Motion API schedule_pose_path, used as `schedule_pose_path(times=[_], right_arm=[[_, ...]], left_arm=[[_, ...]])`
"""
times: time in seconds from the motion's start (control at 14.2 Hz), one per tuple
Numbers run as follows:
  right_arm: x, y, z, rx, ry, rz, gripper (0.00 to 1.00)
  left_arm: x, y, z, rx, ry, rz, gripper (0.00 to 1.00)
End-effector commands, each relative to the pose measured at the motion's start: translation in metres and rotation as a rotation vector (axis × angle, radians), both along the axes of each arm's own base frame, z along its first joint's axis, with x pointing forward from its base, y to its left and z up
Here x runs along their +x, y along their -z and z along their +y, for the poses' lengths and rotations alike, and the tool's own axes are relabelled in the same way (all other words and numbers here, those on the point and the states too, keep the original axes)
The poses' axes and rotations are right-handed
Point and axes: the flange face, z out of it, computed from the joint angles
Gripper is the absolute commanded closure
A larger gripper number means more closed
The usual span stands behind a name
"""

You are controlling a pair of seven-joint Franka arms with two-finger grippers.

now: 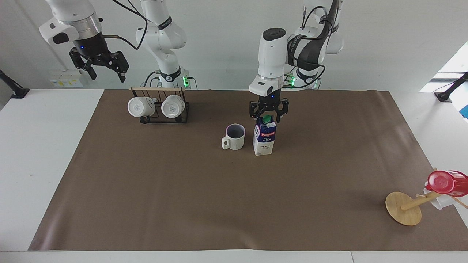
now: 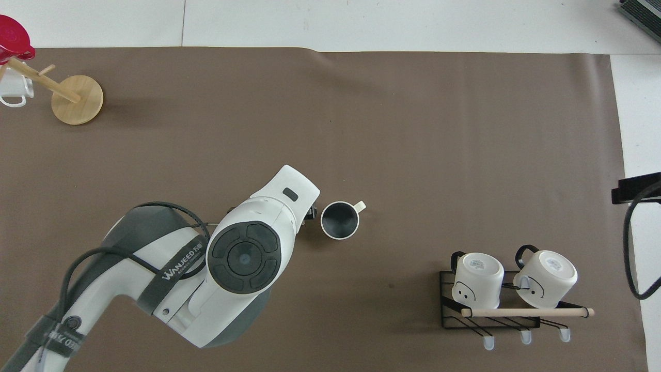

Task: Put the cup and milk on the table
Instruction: 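Stand the milk carton upright beside the white mug with the left gripper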

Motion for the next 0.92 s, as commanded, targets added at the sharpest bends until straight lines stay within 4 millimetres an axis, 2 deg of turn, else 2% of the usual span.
schedule_pose_path(times=[0.0,0.28,0.42,0.56,0.63,0.85], right_arm=[[-0.004,-0.001,0.0,-0.001,-0.02,0.003,0.0],[-0.004,-0.001,0.0,-0.001,-0.02,0.003,0.0],[-0.004,-0.001,0.0,-0.001,-0.02,0.003,0.0],[-0.004,-0.001,0.0,-0.001,-0.02,0.003,0.0],[-0.004,-0.001,0.0,-0.001,-0.02,0.003,0.0],[-0.004,-0.001,0.0,-0.001,-0.02,0.003,0.0]], left_arm=[[0.003,-0.006,-0.003,0.011,-0.001,-0.009,0.0],[0.007,-0.052,-0.001,0.011,-0.053,0.054,0.0],[0.003,-0.076,0.008,0.027,-0.069,0.089,0.0],[-0.001,-0.109,0.025,0.071,-0.028,0.146,0.0],[-0.002,-0.128,0.036,0.096,0.005,0.176,0.0],[0.018,-0.164,0.113,0.102,0.116,0.213,0.0]])
